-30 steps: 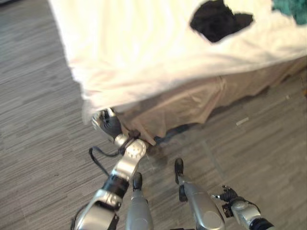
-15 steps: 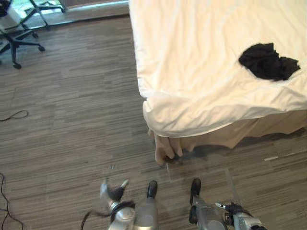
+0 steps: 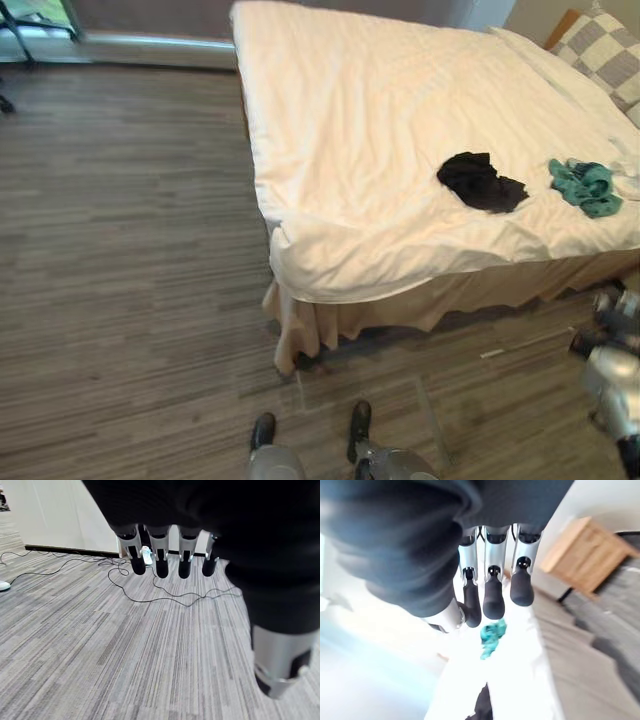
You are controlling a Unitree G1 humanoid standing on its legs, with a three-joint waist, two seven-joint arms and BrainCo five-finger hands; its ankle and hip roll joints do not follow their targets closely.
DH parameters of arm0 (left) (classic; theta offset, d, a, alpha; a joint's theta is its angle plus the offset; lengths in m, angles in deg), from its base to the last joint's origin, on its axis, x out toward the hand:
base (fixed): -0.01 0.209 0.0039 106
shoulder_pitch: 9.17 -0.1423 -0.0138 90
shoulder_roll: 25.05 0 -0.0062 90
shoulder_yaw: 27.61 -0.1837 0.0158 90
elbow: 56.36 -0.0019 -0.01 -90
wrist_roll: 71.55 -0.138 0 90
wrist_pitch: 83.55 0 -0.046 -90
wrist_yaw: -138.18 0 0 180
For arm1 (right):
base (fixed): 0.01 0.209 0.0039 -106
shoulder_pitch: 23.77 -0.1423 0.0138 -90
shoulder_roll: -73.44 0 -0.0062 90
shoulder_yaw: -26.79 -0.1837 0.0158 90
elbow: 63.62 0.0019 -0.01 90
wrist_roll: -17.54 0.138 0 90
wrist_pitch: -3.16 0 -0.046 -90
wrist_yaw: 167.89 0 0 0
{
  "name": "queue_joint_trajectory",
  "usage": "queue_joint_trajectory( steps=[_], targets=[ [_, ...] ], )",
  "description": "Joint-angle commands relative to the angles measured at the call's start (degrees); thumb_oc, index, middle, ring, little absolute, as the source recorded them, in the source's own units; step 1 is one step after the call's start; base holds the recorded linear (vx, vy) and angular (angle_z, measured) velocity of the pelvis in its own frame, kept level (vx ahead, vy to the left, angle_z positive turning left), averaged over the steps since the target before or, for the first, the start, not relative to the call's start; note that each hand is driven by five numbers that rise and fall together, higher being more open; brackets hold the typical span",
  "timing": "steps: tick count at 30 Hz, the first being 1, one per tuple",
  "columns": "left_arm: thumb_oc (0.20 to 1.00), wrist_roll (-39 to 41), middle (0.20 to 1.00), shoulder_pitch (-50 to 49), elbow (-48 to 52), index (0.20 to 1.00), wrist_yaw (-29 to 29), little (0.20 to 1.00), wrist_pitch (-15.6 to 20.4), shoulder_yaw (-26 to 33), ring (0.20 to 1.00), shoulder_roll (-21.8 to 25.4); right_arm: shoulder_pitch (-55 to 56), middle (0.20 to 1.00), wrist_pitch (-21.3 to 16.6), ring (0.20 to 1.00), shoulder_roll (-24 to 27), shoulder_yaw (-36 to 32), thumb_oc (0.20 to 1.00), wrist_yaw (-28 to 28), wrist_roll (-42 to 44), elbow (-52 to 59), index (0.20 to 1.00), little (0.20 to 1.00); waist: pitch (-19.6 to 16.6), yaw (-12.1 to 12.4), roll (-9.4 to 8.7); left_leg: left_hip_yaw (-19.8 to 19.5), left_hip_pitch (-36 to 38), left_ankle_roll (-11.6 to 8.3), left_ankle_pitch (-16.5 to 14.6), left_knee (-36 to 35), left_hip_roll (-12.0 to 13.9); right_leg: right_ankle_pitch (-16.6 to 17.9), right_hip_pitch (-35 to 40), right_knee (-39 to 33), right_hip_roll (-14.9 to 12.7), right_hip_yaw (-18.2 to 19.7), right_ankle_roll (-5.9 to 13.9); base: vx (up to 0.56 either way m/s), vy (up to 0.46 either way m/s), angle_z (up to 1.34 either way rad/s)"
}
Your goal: Tidy up the quilt and then pick up the clothes from the bed and put them into the laundry hamper.
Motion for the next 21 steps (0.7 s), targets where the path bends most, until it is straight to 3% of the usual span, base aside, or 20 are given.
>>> queue_joint_trajectory(
  steps=[1,4,6,8,10,13,17,21],
  targets=[
    [1.0,-2.15,1.0,3.84,-1.98,1.0,1.82,1.0,-0.35,-1.65,1.0,0.49,-12.36,0.2,-1.97,0.2,2.18,3.44,0.2,4.01,-0.7,0.59,0.2,0.2,4.4,3.44,0.33,0.37,-0.92,1.53,-3.51,2.12,-2.08,1.13,3.79,-0.84,-3.0,-0.07,1.64,-0.12,-0.095,0.15],
    [1.0,-4.17,1.0,6.79,-2.19,1.0,5.41,1.0,0.49,-5.24,1.0,1.74,-28.31,0.2,-1.47,0.2,6.29,10.87,0.2,5.93,-3.54,-4.96,0.2,0.2,8.17,6.67,-0.9,-1.7,-5.64,1.5,-3.05,3.39,-2.53,2.19,1.41,-1.65,-2.56,-1.08,1.65,-0.1,-0.088,0.13],
    [1.0,-4.74,1.0,7.26,-1.72,1.0,7.06,1.0,1.64,-7.23,1.0,2.45,-35.49,0.2,-1.14,0.2,7.95,14.19,0.2,5.76,-1.57,-9.4,0.2,0.2,9.94,8.34,-0.95,-2.68,-7.82,1.52,-2.64,3.31,-3.13,2.71,0.33,-2.32,-2.43,-1.47,1.68,-0.11,-0.091,0.46],
    [1.0,-5.03,1.0,7.63,-0.73,1.0,9.24,1.0,2.58,-9.14,1.0,3.14,-43.07,0.2,-3.25,0.2,8.86,17.29,0.2,5.27,-2.07,-17.8,0.2,0.2,11.75,10.05,-0.49,-3.73,-10.48,1.46,-1.93,2.95,-3.94,3.19,-1.09,-2.99,-2.47,-2.21,1.78,-0.09,-0.05,0.59],
    [1.0,-4.07,1.0,7.17,0.66,1.0,11.18,1.0,3.12,-10.88,1.0,3.44,-49.01,0.2,-4.29,0.2,9.16,19.69,0.2,4.3,-0.96,-24.51,0.2,0.2,13.32,11.41,0.48,-4.58,-12.64,1.49,-1.25,2.45,-4.87,3.46,-2.69,-3.22,-2.67,-2.82,1.78,-0.08,0.016,0.59],
    [1.0,-3.87,1.0,6.2,3.32,1.0,14.39,1.0,5.05,-12.93,1.0,3.15,-57.39,0.2,-9.21,0.2,8.83,23.81,0.2,3.68,-3.46,-32.73,0.2,0.2,16.06,13.22,3.14,-6.45,-17.07,1.57,-0.23,2.66,-6.47,3.69,-7.07,-1.96,-3.75,-4.31,1.57,-0.1,0.076,0.39],
    [1.0,-2.84,1.0,5.0,5.8,1.0,16.1,1.0,6.01,-14.85,1.0,2.91,-62.72,0.2,-11.86,0.2,7.2,26.97,0.2,1.72,-5.43,-35.41,0.2,0.2,16.07,14.24,4.93,-8.04,-23.53,1.48,0.42,4.63,-7.55,3.9,-13.14,0.09,-4.9,-6.34,1.34,-0.1,0.069,0.43],
    [1.0,-2.43,1.0,4.2,7.25,1.0,19.14,1.0,8.59,-15.37,1.0,1.18,-64.04,0.2,-13.41,0.2,1.82,28.74,0.2,3.13,-4.96,-36.59,0.2,0.2,16.07,14.52,5.98,-8.19,-28.87,1.03,0.73,6.52,-7.89,3.83,-18.19,1.42,-5.44,-7.67,0.95,-0.04,0.073,0.14]
  ],
)
